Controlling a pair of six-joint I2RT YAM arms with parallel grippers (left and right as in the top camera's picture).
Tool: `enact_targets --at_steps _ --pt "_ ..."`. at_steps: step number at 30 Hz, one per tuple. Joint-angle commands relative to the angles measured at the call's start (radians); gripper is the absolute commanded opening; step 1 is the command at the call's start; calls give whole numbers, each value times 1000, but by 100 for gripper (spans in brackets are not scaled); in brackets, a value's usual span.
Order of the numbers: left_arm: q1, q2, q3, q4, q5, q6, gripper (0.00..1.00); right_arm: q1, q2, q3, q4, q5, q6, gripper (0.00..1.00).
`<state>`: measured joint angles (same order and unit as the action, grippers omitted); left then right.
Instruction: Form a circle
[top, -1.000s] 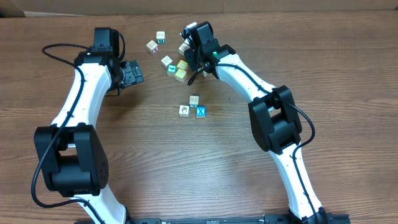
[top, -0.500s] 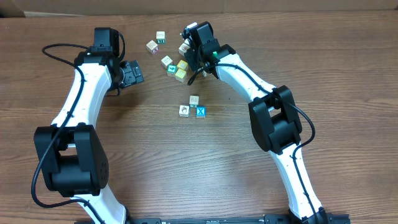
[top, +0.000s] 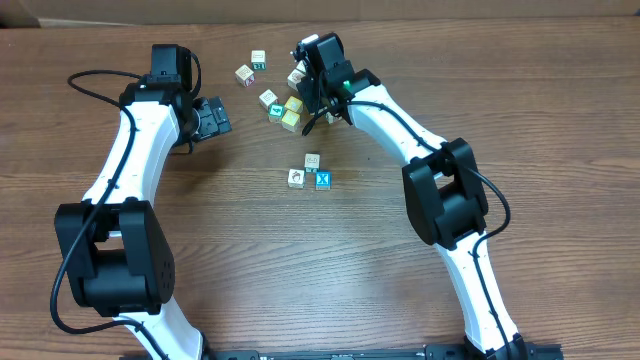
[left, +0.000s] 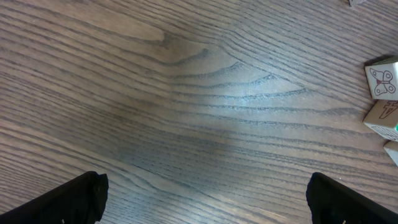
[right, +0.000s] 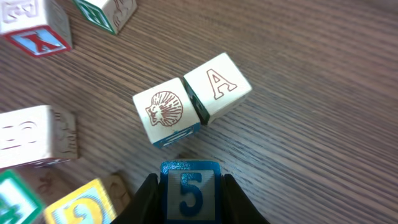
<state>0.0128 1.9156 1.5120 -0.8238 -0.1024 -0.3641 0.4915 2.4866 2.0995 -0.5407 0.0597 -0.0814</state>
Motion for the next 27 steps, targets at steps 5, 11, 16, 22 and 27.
enact_targets --at_steps 5,11,16,22,27 --pt "-6 7 15 -2 -12 1 100 -8 -224 -4 -104 7 6 18" --pt "-6 7 15 -2 -12 1 100 -40 -271 -4 -286 18 101 18" --pt "-6 7 15 -2 -12 1 100 -90 -251 -5 -436 18 202 18" --pt "-6 7 15 -2 -12 1 99 -121 -231 -71 -460 18 235 19" --pt "-6 7 15 -2 -12 1 100 -121 -231 -178 -389 18 235 20"
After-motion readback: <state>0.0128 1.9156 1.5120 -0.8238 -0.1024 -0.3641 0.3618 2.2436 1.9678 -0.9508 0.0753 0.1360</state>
